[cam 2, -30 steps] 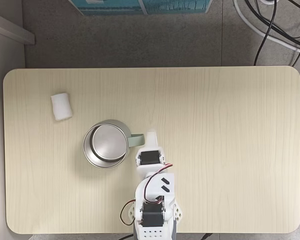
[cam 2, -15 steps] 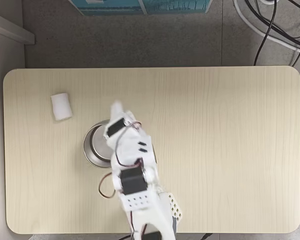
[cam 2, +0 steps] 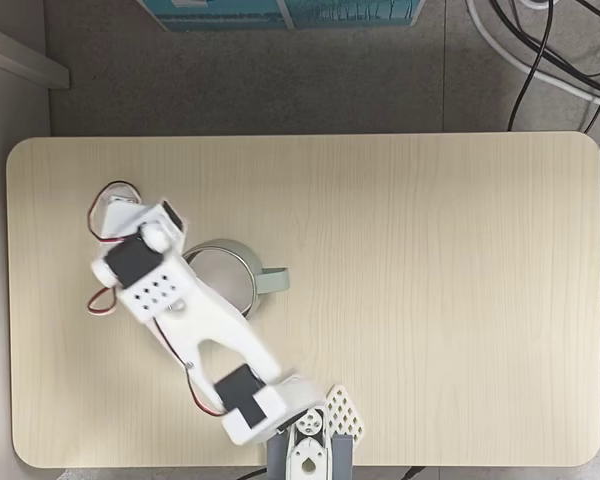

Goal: Grasp a dressing and put it in the cup.

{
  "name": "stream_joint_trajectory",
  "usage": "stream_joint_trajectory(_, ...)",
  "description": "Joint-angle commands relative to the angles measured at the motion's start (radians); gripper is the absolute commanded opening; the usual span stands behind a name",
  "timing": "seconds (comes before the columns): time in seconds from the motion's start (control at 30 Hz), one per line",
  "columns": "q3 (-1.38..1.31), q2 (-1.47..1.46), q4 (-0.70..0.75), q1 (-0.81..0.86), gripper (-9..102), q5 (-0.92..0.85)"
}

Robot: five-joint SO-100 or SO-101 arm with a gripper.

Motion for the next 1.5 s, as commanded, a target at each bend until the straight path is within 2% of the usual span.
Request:
stream_joint_trajectory(0.0, 0.121, 0.080, -0.003, -0.023, 25, -0.009)
stream_joint_trajectory(0.3, 0.298, 0.336, -0.018, -0.051, 25, 0.021)
stream_joint_trajectory(0.57, 0.350, 0.408, -0.018, -0.071, 22, 0.034)
stream_joint_trajectory(0.6, 0.350, 0.410, -0.018, -0.072, 20, 0.031)
stream_joint_trajectory(0.7, 0.354, 0.413, -0.017, -0.077, 0, 0.035)
stream_joint_trajectory(0.8, 0.367, 0.405, -0.003, -0.078, 0, 0.044)
stream_joint_trajectory(0.93, 0.474, 0.399, 0.080, -0.074, 0, 0.066)
stream_joint_trajectory(1.03, 0.686, 0.425, 0.201, -0.071, 0, 0.092)
stream_joint_trajectory(1.2, 0.637, 0.216, 0.202, -0.060, 0, 0.115)
stream_joint_trajectory(1.47, 0.258, -0.258, 0.201, -0.055, 0, 0.067)
